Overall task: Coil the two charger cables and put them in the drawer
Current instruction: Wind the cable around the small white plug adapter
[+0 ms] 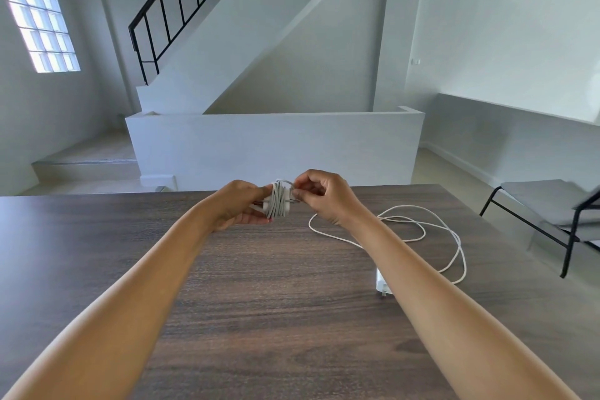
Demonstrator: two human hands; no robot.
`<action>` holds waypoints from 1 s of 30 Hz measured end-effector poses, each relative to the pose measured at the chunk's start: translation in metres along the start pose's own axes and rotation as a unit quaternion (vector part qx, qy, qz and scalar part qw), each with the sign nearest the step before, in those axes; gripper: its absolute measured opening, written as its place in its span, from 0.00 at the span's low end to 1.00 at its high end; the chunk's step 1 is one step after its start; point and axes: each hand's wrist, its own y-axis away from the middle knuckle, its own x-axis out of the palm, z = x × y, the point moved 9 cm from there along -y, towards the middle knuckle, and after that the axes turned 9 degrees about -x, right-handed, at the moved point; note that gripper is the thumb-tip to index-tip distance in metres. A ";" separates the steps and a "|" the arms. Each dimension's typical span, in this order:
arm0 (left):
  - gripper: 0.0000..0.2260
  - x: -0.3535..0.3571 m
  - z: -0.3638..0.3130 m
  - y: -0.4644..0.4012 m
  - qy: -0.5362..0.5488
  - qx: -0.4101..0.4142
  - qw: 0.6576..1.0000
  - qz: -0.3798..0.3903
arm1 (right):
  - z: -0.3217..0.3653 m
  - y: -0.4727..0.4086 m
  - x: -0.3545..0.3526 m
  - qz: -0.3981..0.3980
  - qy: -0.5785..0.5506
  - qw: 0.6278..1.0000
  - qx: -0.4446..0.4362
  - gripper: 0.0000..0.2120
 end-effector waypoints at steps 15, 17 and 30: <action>0.14 0.014 -0.002 -0.003 -0.019 0.044 0.999 0.010 | -0.021 -0.001 -0.005 0.041 0.079 0.989 0.122 0.08; 0.11 0.016 -0.002 -0.004 -0.044 0.055 0.998 -0.002 | -0.013 0.000 -0.001 0.075 0.141 0.983 0.094 0.12; 0.16 0.009 -0.008 -0.005 -0.054 0.078 0.995 -0.038 | -0.010 -0.015 -0.005 0.093 0.168 0.977 0.094 0.05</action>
